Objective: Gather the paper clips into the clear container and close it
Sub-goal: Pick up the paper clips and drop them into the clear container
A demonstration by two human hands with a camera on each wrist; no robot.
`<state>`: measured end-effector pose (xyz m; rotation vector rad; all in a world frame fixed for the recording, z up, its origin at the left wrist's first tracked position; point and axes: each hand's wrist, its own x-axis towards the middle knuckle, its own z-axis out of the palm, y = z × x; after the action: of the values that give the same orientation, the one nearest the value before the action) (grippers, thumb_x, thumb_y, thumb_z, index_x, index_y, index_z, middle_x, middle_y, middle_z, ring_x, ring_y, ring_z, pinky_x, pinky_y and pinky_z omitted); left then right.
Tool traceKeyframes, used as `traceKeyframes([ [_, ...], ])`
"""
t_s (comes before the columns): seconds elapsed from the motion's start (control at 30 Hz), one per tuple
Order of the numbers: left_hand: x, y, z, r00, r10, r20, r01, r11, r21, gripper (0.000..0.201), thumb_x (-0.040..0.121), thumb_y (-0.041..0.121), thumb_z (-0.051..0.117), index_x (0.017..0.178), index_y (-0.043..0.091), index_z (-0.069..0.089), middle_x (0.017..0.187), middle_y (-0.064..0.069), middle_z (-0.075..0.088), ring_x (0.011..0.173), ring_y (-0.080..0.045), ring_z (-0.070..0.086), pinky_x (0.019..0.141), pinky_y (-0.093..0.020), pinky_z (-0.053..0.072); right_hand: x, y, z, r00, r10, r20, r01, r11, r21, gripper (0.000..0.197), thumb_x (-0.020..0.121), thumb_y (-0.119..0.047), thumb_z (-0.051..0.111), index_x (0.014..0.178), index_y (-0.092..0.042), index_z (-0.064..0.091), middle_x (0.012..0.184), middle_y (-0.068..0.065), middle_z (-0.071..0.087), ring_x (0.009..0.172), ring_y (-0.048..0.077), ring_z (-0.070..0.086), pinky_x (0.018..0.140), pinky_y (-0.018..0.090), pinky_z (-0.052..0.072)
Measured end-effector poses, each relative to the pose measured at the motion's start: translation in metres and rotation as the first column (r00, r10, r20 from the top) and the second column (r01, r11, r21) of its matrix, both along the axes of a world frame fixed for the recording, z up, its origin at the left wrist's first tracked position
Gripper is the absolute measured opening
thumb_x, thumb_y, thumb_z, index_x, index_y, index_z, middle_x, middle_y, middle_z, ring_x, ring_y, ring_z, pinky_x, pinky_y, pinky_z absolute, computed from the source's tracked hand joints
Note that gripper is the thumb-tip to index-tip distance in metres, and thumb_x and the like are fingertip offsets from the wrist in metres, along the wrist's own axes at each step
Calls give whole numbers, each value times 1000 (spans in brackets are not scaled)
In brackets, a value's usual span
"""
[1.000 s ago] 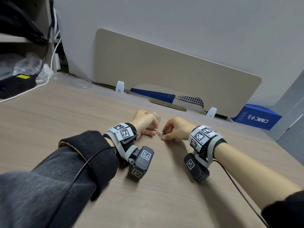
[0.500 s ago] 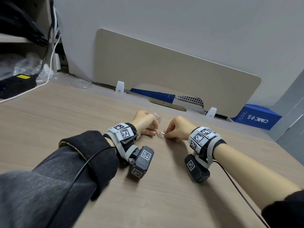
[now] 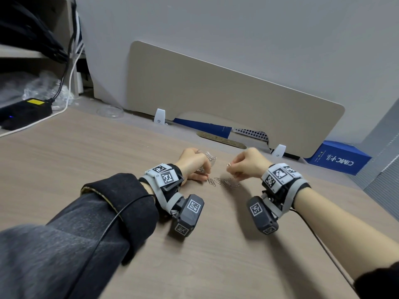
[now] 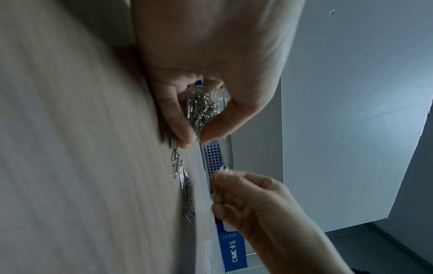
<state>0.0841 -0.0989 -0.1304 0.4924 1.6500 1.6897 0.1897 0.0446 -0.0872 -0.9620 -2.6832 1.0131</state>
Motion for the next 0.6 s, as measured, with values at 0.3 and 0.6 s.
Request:
traceKeyframes([
  [0.3, 8, -3, 3, 976, -185, -118, 181, 983, -39, 40, 71, -19, 59, 98, 10, 62, 87, -17, 66, 60, -28, 69, 47, -25, 56, -22, -23, 20, 960, 247, -132, -209, 944, 254, 10, 80, -16, 76, 83, -6, 77, 75, 4, 74, 63, 17, 73, 65, 35, 62],
  [0.6, 5, -1, 1, 991, -115, -73, 113, 993, -20, 55, 69, -20, 58, 117, 9, 55, 86, -20, 64, 58, -28, 69, 44, -24, 55, -7, -3, 26, 999, -52, 6, 50, 978, 203, 13, 89, -11, 65, 96, -1, 69, 88, 15, 71, 73, 23, 71, 66, 34, 62],
])
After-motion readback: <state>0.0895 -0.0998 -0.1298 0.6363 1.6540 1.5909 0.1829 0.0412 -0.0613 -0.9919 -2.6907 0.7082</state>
